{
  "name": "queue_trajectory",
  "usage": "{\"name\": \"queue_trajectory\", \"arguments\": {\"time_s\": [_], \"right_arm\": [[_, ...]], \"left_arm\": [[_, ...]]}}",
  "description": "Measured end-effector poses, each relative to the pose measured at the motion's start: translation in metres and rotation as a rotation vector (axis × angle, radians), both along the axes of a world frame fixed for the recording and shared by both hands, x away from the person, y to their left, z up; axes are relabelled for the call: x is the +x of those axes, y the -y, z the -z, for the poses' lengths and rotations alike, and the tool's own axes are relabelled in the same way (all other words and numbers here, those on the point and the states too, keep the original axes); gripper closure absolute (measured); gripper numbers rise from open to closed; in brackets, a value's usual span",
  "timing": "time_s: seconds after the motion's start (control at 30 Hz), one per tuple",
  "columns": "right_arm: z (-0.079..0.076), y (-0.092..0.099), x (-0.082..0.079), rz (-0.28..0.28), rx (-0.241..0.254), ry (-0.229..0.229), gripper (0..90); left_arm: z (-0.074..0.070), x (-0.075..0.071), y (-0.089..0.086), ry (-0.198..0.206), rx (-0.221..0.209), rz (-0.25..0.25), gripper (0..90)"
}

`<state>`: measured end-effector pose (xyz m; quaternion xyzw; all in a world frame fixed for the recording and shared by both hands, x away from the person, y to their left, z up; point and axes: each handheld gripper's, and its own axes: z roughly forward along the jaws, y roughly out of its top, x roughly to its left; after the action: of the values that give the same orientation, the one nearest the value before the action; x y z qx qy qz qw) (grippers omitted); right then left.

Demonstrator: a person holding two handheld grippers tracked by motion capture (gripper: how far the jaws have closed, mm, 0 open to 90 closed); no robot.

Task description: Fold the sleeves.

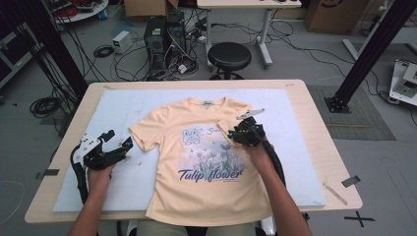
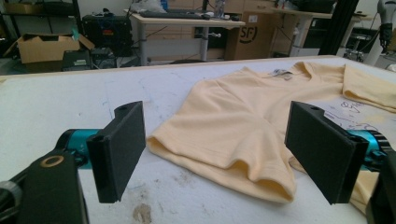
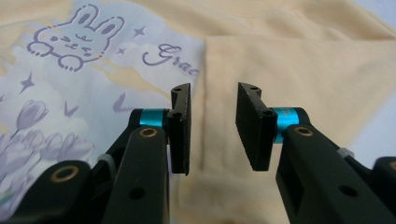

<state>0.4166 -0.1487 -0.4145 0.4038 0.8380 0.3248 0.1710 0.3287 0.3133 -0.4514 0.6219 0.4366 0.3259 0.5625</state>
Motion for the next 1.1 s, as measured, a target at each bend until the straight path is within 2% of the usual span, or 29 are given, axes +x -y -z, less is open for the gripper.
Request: {"name": "queue_trajectory", "arguments": {"time_s": [0.03,0.07,0.1,0.13,0.17,0.2,0.23,0.27,0.3,0.33,0.4,0.5,0.6,0.63,0.67,0.7,0.73,0.8,0.83,0.87,0.93,0.97,1.03,1.07,1.1], "right_arm": [[0.003,-0.008,0.004,-0.007,-0.023,-0.008,65.6],[0.003,-0.008,0.004,-0.007,-0.023,-0.008,65.6],[0.006,-0.015,0.009,-0.005,-0.057,-0.014,65.6],[0.014,-0.025,0.016,0.017,-0.129,-0.032,66.4],[0.018,-0.027,0.019,0.024,-0.148,-0.040,67.5],[0.018,-0.027,0.019,0.024,-0.148,-0.040,67.5],[0.017,-0.028,0.021,0.040,-0.142,-0.032,79.0],[0.017,-0.028,0.021,0.040,-0.142,-0.032,79.0],[0.017,-0.028,0.020,0.031,-0.154,-0.029,87.0],[0.017,-0.028,0.020,0.031,-0.154,-0.029,87.0],[0.014,-0.026,0.021,0.025,-0.103,-0.040,87.6],[0.009,-0.026,0.021,0.017,0.002,-0.019,87.6],[0.011,-0.029,0.027,0.025,0.034,-0.035,87.5],[0.015,-0.030,0.029,0.026,0.030,-0.053,83.8],[0.015,-0.030,0.029,0.026,0.030,-0.053,83.8],[0.015,-0.026,0.029,0.029,0.065,-0.067,69.8],[0.015,-0.026,0.029,0.029,0.065,-0.067,69.8],[0.006,-0.015,0.021,0.053,0.128,-0.023,64.1],[-0.005,0.002,0.008,0.087,0.169,0.068,62.9],[-0.005,0.002,0.008,0.087,0.169,0.068,62.9],[-0.011,0.022,-0.006,0.135,0.162,0.155,55.7],[-0.011,0.043,-0.017,0.157,0.162,0.202,47.2],[-0.008,0.062,-0.028,0.197,0.157,0.220,34.2],[-0.008,0.062,-0.028,0.197,0.157,0.220,34.2],[-0.006,0.071,-0.033,0.213,0.159,0.229,31.0]], "left_arm": [[0.000,0.000,0.000,0.001,-0.002,0.000,20.5],[0.000,0.000,0.000,0.001,-0.005,-0.001,20.5],[0.000,0.000,0.000,0.001,-0.006,-0.001,20.6],[0.000,0.000,0.000,0.001,-0.006,-0.001,20.5],[0.000,0.000,0.000,0.001,-0.006,0.000,20.6],[0.000,0.000,0.000,0.001,-0.007,0.000,20.6],[0.000,0.000,0.000,0.001,-0.006,0.001,20.5],[0.000,0.000,0.000,0.002,-0.007,0.001,20.5],[0.000,0.000,0.000,0.001,-0.007,0.001,20.6],[0.000,0.000,0.000,0.000,-0.004,0.002,20.6],[0.000,0.000,0.000,0.000,-0.002,0.002,20.6],[0.000,0.000,0.000,-0.001,0.003,0.000,20.5],[0.000,0.001,0.000,-0.005,0.003,-0.002,20.6],[0.000,0.001,0.000,-0.006,0.003,-0.002,20.5],[0.000,0.001,0.000,-0.006,0.003,-0.002,20.5],[0.000,0.001,0.000,-0.005,0.002,-0.001,20.6],[0.000,0.001,0.000,-0.005,0.002,-0.001,20.6],[0.000,0.001,0.000,-0.008,0.002,-0.001,20.5],[0.000,0.001,0.000,-0.013,0.002,-0.001,20.5],[-0.001,0.002,0.000,-0.018,0.006,0.002,20.5],[-0.002,0.003,0.000,-0.043,-0.003,0.001,20.5],[-0.002,0.004,0.001,-0.055,-0.005,0.002,20.5],[-0.008,0.005,0.002,-0.081,0.009,-0.010,20.5],[-0.011,0.006,0.003,-0.088,0.008,-0.009,20.5],[-0.014,0.007,0.004,-0.088,-0.002,-0.006,20.5]]}}
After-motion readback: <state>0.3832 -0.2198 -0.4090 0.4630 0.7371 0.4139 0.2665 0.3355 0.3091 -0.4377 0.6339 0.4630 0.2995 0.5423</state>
